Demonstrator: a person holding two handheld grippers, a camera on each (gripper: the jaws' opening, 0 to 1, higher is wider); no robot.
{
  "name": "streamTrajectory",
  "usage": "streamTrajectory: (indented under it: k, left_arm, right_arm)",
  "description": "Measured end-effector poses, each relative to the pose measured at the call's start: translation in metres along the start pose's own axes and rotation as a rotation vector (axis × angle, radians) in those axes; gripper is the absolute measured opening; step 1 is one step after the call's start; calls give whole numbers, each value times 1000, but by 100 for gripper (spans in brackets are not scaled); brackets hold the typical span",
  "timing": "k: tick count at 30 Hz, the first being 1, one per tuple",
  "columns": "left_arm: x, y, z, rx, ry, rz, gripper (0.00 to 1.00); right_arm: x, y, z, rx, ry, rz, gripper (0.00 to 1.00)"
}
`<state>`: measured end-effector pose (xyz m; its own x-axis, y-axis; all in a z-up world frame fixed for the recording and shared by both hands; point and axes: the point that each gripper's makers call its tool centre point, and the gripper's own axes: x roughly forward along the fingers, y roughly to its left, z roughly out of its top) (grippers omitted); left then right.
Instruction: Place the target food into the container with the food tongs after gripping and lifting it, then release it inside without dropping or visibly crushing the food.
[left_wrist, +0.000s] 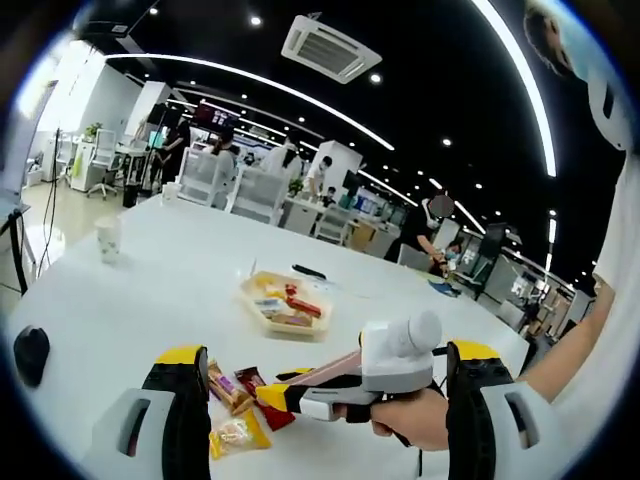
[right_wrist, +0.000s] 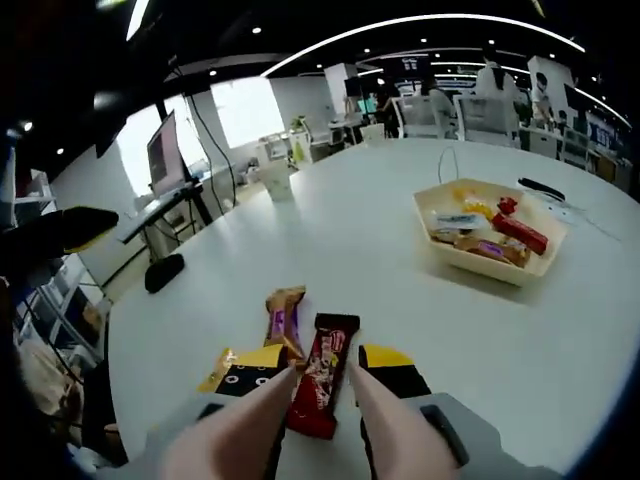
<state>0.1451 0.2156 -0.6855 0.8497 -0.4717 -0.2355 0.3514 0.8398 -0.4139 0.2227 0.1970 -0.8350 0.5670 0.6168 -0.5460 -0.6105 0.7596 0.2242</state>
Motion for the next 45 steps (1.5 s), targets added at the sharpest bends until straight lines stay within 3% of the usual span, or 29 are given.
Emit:
streamTrajectory:
  k: [10,14,22,26,30,35,38,45]
  left_arm:
    - [-5,6,1,-6,-4,17,99]
    - [-4,7,5,2,-17,25,99]
    - [1,3,3,-2,-10,15,99]
    - [-2,3,11,-39,-51,20,99]
    - [-3,3,13,-22,-50,23,98]
    - [-2,2,13,-33,-43,23,99]
    - [-4,4,15,-25,-55,41,99]
    - [-3,5,19,-19,-59,35,99]
  right_arm:
    - [8,2,-6,-9,23,-4,28]
    - [9,0,-4,46,36,-14,28]
    - [7,4,-6,-94,-3,15,28]
    - [7,7,-8,-119,-14,12,28]
    - [7,9,-8,-215,-17,8,28]
    - [6,3,-7,-199,-20,9,24]
    - [4,0,-6,-144,-51,45,23]
    - [1,-1,-8,-139,-44,80,22]
